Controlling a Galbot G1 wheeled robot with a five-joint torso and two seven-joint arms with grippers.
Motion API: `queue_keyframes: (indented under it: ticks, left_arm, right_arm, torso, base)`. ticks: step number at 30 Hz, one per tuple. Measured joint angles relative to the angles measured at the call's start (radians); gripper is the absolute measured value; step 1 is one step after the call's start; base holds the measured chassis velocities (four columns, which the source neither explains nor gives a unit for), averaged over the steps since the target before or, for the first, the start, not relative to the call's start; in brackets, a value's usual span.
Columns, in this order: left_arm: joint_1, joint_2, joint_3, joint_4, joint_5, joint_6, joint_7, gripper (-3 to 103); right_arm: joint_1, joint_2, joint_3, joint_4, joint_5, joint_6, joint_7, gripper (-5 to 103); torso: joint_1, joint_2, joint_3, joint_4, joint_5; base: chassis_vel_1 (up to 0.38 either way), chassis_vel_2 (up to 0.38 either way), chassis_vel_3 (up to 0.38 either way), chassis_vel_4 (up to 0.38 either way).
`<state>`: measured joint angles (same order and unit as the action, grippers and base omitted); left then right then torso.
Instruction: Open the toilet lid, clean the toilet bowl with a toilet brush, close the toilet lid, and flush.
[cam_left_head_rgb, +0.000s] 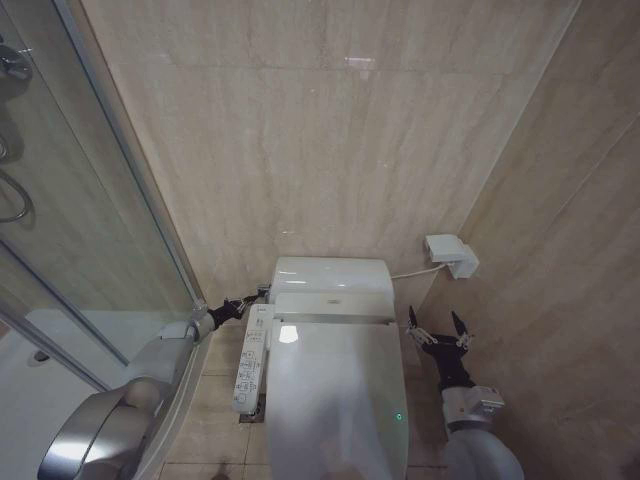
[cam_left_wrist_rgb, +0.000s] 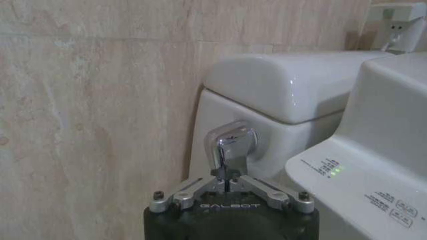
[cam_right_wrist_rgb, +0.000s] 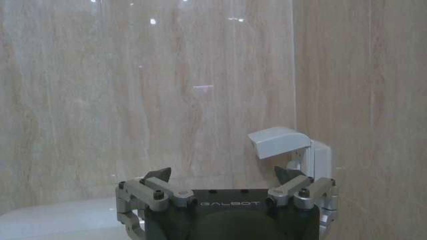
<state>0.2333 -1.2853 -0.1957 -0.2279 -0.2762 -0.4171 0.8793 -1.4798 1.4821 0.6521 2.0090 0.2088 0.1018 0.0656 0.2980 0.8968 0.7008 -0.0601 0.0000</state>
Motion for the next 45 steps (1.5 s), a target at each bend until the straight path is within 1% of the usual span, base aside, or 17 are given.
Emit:
queue_keyframes:
  ticks: [15,25,26,27,28,29,30,32,33,34,36,37,40,45]
  left_arm:
    - [-0.001,0.000,-0.006,-0.002,0.000,0.014,-0.001,0]
    - [0.010,0.004,-0.008,-0.021,0.003,0.062,-0.001,0]
    - [0.012,0.004,-0.012,-0.023,0.006,0.081,-0.107,0]
    - [0.015,0.004,-0.010,-0.031,0.012,0.095,-0.174,0]
    - [0.015,0.004,-0.010,-0.031,0.012,0.095,-0.174,0]
    - [0.021,0.002,-0.007,-0.034,0.021,0.107,-0.199,0]
    - [0.024,0.002,-0.008,-0.034,0.027,0.115,-0.213,0]
    - [0.027,0.002,-0.012,-0.035,0.029,0.117,-0.217,0]
    - [0.031,0.002,-0.013,-0.037,0.030,0.118,-0.217,0]
    - [0.038,0.005,-0.016,-0.040,0.030,0.118,-0.216,0]
    - [0.043,0.006,-0.017,-0.045,0.030,0.118,-0.216,0]
    - [0.047,0.009,-0.019,-0.052,0.030,0.117,-0.215,0]
    - [0.058,0.014,-0.020,-0.067,0.030,0.114,-0.215,0]
    - [0.115,0.035,-0.024,-0.149,0.018,0.111,-0.238,0]
  right_arm:
    - [0.000,0.000,0.000,0.000,0.000,0.000,0.000,100]
    - [0.000,0.000,0.000,0.000,0.000,0.000,0.000,100]
    - [0.000,0.000,0.000,0.000,0.000,0.000,0.000,100]
    - [0.000,0.000,0.000,0.000,0.000,0.000,0.000,100]
    - [0.000,0.000,0.000,0.000,0.000,0.000,0.000,100]
    - [0.000,0.000,0.000,0.000,0.000,0.000,0.000,100]
    - [0.000,0.000,0.000,0.000,0.000,0.000,0.000,100]
    - [0.000,0.000,0.000,0.000,0.000,0.000,0.000,100]
    - [0.000,0.000,0.000,0.000,0.000,0.000,0.000,100]
    - [0.000,0.000,0.000,0.000,0.000,0.000,0.000,100]
    - [0.000,0.000,0.000,0.000,0.000,0.000,0.000,100]
    - [0.000,0.000,0.000,0.000,0.000,0.000,0.000,100]
    - [0.000,0.000,0.000,0.000,0.000,0.000,0.000,100]
    - [0.000,0.000,0.000,0.000,0.000,0.000,0.000,100]
  torso:
    - [0.000,0.000,0.000,0.0000,0.0000]
    - [0.000,0.000,0.000,-0.0002,0.0002]
    - [0.001,-0.001,0.000,-0.0011,-0.0005]
    - [0.002,-0.001,0.001,-0.0030,-0.0026]
    - [0.002,-0.001,0.001,-0.0030,-0.0026]
    - [0.002,-0.001,0.001,-0.0032,-0.0023]
    - [0.002,-0.001,0.001,-0.0030,-0.0005]
    - [0.002,-0.001,0.001,-0.0028,-0.0002]
    - [0.002,-0.001,0.001,-0.0021,-0.0004]
    - [0.002,-0.001,0.001,-0.0008,-0.0007]
    - [0.001,-0.001,0.001,-0.0004,-0.0003]
    - [0.001,-0.001,0.000,0.0002,0.0000]
    - [0.000,-0.001,0.000,0.0002,-0.0003]
    - [0.000,-0.001,0.000,0.0001,-0.0001]
  base:
    - [0.000,0.000,0.000,0.000]
    - [0.000,0.000,0.000,0.000]
    - [0.000,0.000,0.000,0.000]
    - [0.000,0.000,0.000,0.000]
    - [0.000,0.000,0.000,0.000]
    - [-0.127,-0.022,-0.009,-0.153]
    - [-0.127,-0.030,-0.017,-0.153]
    - [-0.148,-0.030,0.026,-0.060]
    - [-0.068,0.002,0.026,-0.060]
    - [-0.068,-0.012,0.041,-0.034]
    - [0.000,0.000,0.000,0.000]
    - [0.000,0.000,0.000,0.000]
    - [0.000,0.000,0.000,0.000]
    - [0.000,0.000,0.000,0.000]
